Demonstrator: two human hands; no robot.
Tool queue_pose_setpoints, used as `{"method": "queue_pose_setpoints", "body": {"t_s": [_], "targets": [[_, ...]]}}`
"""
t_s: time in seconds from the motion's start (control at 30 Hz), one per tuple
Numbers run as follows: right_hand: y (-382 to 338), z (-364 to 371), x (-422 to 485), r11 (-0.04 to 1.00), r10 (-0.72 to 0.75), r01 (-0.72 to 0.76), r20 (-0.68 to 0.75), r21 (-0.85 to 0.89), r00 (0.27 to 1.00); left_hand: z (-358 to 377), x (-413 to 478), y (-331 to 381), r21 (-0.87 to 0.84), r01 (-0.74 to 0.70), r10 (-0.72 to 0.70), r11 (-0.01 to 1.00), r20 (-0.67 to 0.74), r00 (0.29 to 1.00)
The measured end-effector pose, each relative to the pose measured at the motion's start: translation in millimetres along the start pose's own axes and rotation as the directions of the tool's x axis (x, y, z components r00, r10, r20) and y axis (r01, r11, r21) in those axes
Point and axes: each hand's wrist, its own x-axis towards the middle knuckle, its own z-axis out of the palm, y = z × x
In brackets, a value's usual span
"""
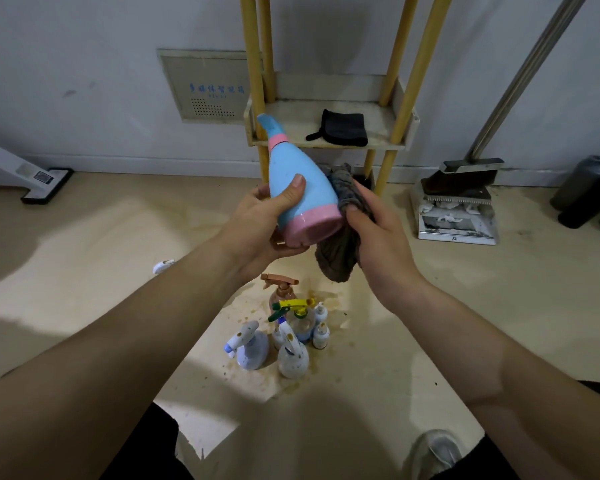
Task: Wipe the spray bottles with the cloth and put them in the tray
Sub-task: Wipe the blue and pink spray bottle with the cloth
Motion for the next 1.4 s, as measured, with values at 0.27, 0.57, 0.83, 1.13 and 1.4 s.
{"method": "queue_pose_setpoints", "body": {"t_s": [0.27, 0.57, 0.83, 1.13, 1.4], "targets": [[7, 8, -5, 0.997, -0.011, 0.006, -0.063, -0.073, 0.998, 7, -2, -4, -0.155, 0.076, -0.079, 0.985, -0.012, 0.997], [14, 21, -28, 0.912, -0.198, 0.206, 0.059, -0.355, 0.978, 3, 8, -8, -0.179, -0.021, 0.01, 0.984, -0.061, 0.998], [26, 29, -45, 0.814, -0.11, 0.254, 0.289, -0.523, 0.951, -6, 19, -1, -0.072, -0.153, 0.137, 0.986, -0.19, 0.972], [15, 2, -5, 0.956, 0.197, -0.224, -0.149, -0.19, 0.969, -6, 13, 1, 0.188, -0.083, 0.103, 0.979, -0.1, 0.99], [5, 1, 5, 0.987, 0.146, -0.135, -0.149, 0.082, 0.978, 8, 5, -6, 0.37, -0.175, 0.207, 0.912, -0.047, 0.977]]}}
